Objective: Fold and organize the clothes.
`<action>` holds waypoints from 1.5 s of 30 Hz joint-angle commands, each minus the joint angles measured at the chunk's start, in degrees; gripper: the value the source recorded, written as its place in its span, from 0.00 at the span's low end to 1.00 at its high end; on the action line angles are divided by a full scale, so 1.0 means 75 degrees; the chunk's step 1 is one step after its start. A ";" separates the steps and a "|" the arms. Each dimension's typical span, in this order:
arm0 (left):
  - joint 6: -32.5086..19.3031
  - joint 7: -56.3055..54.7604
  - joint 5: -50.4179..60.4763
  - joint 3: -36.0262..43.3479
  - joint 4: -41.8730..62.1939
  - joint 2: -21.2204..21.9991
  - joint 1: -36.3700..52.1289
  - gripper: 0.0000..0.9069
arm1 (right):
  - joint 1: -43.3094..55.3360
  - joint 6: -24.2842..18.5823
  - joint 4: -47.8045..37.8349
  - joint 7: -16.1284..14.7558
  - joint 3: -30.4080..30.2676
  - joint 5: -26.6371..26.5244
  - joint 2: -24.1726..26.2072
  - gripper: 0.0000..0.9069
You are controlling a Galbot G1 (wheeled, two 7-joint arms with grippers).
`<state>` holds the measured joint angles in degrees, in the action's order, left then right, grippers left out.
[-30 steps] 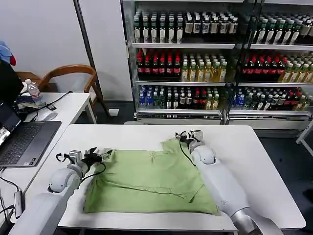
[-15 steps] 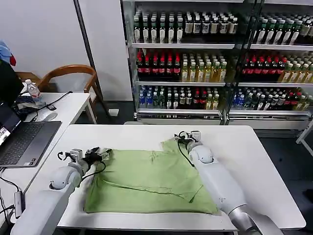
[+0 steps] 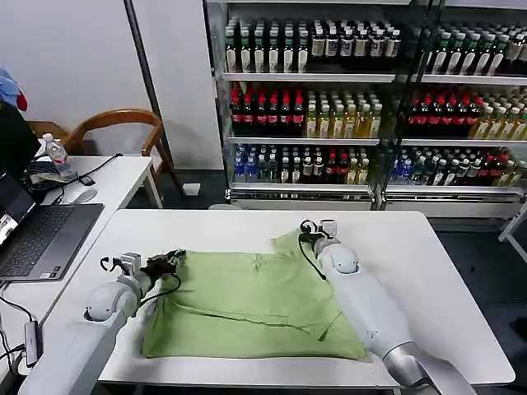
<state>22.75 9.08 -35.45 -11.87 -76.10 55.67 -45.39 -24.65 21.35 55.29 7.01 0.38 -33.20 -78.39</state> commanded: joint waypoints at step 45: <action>-0.0486 0.0102 -0.0734 -0.1860 -0.3403 -0.0733 -0.3305 0.06 | -0.6208 0.0810 0.8796 0.0792 0.2347 -0.1154 0.2817 0.00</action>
<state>19.46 9.80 -41.08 -24.58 -99.65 50.55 -67.20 -64.31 27.17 114.87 12.84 14.84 -41.78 -58.86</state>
